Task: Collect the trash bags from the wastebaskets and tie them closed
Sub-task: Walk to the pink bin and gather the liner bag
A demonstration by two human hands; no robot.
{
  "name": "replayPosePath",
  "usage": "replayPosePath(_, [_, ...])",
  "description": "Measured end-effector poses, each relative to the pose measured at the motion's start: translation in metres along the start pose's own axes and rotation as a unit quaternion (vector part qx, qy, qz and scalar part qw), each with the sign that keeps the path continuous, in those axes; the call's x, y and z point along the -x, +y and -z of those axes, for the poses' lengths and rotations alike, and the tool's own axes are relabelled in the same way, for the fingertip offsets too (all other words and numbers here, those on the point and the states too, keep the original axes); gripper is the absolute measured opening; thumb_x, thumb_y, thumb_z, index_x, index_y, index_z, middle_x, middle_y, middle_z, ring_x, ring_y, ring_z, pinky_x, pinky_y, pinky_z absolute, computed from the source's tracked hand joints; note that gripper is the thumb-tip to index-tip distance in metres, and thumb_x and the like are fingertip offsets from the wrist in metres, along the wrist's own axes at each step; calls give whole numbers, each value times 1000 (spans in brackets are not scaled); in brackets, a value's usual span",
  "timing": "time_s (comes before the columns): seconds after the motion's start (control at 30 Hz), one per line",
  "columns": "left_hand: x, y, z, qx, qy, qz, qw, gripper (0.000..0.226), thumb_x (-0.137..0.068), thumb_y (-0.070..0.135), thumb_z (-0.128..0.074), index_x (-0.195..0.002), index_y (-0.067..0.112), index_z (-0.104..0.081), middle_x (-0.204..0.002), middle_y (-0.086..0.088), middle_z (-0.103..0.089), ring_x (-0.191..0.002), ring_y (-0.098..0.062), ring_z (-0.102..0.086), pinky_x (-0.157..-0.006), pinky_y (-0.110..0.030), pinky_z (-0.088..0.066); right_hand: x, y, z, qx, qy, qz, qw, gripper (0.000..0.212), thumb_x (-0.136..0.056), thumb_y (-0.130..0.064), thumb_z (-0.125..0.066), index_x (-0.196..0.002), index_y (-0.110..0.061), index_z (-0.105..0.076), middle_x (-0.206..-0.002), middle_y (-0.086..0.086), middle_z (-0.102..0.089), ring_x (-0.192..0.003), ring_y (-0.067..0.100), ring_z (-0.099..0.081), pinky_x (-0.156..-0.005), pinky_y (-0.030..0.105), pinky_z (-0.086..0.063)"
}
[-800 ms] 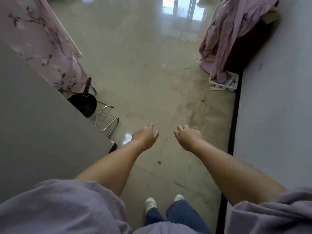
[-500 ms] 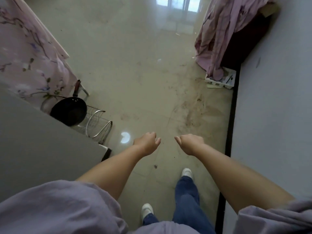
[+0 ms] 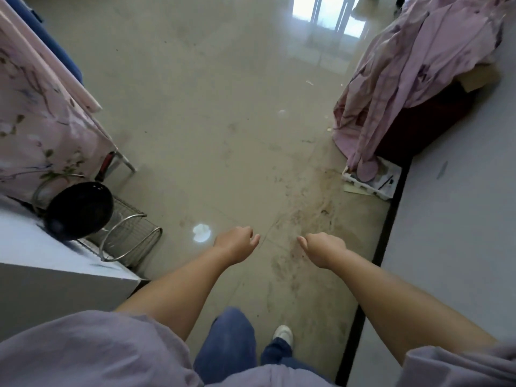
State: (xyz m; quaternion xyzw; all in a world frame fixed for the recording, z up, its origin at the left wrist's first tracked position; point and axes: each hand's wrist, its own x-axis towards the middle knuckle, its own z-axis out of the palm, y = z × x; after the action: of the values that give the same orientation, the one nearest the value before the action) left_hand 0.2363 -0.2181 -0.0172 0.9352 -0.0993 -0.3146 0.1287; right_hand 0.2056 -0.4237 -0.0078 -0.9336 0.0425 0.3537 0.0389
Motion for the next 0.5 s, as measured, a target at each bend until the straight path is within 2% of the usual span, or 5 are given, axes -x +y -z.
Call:
replayPosePath(0.17, [-72,-23,48,45,28,44,998,42,-98,40,-34,-104,7,-60,-107,-15,-66,-98,-32,-60,-80,-35,-45,-85,-26,64,33,-15,43,998,57,-100,-46,-14,-121,-12,-55,-125,13,-59,-114,31,-57,-91,38,-44])
replayPosePath(0.3, [-138,-59,104,66,44,67,995,43,-98,42,-34,-100,8,-61,-106,-14,-66,-97,-32,-61,-75,-33,-43,-151,-63,127,78,-14,87,993,45,-103,-34,-16,-137,-19,-41,-135,10,-52,-121,29,-52,-97,39,-43])
replayPosePath(0.5, [-234,-117,226,69,55,80,993,42,-98,42,-33,-97,10,-60,-106,-13,-66,-99,-31,-60,-79,-33,-45,-248,-124,240,97,-10,99,990,44,-103,-32,-15,-134,-17,-43,-134,10,-53,-122,29,-52,-97,39,-43])
